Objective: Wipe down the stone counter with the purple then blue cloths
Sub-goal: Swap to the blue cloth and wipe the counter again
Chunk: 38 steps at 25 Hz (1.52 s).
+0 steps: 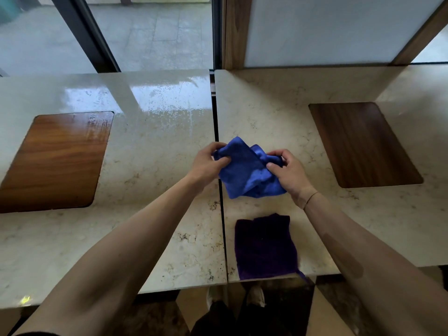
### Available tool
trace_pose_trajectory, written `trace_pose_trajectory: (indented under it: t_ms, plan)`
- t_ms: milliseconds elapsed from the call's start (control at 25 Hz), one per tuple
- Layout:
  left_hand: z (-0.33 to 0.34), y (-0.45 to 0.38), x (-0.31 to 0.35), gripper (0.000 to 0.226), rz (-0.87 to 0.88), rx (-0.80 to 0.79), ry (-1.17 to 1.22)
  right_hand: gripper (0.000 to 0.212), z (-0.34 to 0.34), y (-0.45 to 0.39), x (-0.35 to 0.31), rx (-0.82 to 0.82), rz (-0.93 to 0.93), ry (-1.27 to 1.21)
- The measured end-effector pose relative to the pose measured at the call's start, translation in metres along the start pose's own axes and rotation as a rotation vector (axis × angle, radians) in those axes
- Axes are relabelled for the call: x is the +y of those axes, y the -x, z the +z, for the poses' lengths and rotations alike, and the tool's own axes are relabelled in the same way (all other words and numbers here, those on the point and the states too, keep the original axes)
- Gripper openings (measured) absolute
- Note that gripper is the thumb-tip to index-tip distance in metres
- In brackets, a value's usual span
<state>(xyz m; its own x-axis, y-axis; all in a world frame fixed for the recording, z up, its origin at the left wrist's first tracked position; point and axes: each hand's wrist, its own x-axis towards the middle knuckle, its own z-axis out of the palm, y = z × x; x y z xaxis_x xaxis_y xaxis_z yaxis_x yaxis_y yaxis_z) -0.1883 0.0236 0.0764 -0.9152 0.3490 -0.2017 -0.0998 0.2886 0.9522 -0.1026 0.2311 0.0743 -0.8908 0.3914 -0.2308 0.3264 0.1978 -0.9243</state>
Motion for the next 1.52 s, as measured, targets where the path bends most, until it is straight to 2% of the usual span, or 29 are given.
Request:
trace_pose_trajectory:
  t_ms: [200,400,840,1200,1520]
  plan:
    - [-0.033,0.033,0.025,0.028,0.051,0.097,0.082,0.023,0.016,0.036,-0.05,0.004,-0.159,0.037]
    - [-0.064,0.086,0.044,0.029,0.082,0.194,0.144,0.04,0.035,0.08,-0.091,-0.038,-0.289,0.073]
    - [-0.126,0.222,0.049,0.024,0.159,0.413,0.065,0.039,0.093,0.189,-0.111,-0.101,-0.501,0.032]
    - [-0.185,0.229,0.019,0.028,0.158,0.393,0.061,0.036,0.153,0.208,-0.118,-0.09,-0.538,0.102]
    - [-0.188,0.201,-0.034,0.018,0.025,0.218,0.127,0.035,0.19,0.206,-0.082,0.112,-0.364,0.216]
